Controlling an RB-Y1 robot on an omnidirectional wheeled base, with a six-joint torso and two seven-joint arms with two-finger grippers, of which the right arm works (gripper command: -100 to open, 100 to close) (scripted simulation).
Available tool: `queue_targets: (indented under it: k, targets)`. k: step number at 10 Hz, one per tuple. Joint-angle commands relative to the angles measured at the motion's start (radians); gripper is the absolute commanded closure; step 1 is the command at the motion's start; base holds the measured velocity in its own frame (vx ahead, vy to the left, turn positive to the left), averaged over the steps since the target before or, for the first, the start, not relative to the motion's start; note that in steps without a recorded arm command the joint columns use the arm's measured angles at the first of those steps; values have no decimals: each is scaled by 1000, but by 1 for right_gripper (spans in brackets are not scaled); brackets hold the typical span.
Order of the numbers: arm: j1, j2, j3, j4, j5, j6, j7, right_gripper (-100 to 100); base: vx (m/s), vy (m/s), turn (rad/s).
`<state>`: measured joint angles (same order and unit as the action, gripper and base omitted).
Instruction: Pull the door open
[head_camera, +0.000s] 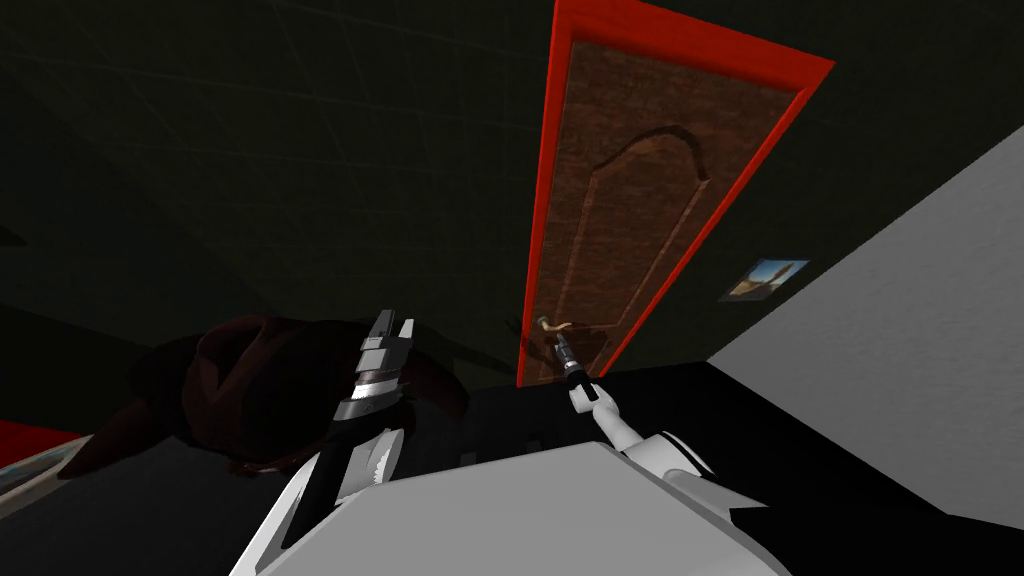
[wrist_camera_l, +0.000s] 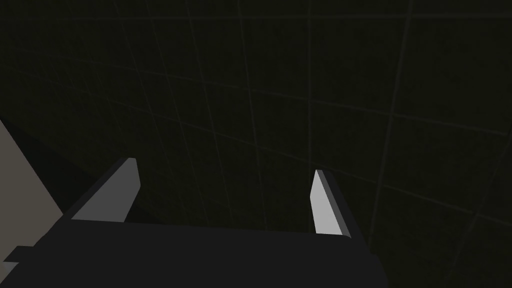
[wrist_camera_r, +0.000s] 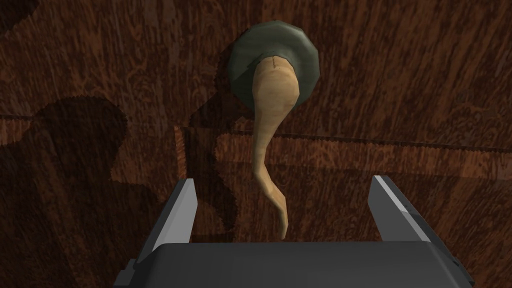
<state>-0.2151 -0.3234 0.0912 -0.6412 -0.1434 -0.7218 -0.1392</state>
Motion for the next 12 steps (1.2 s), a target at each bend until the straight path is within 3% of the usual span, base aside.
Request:
queue_targets:
  k: [1,2,3,4,6,7,8,9,11,12]
  targets:
    - [11,-18,-17,15,-7,-16,-11,-100,61,33,207]
    - [11,-18,-17,15,-7,-16,-11,-100,79,20,110]
    - [36,-49,-44,22,-19,-30,-28,-100,131,49,282]
    - [44,-58,-52,24,-22,-35,-34,-100,167,41,257]
    - [44,-58,-52,24,-22,-35,-34,-100,80,2,11]
    - [64,-84,-75,30,-32,-46,-48,-100,104,-4,263]
    - [74,-96,-85,33,-37,-52,-55,-100,176,-12,275]
    - [74,-96,-85,18,-37,-52,-55,-100,128,-8,42]
    - [72,-96,-84,32,-36,-52,-56,-100,34,2,-20]
    - [72,-96,-84,32,-36,-52,-56,100,0,0,0]
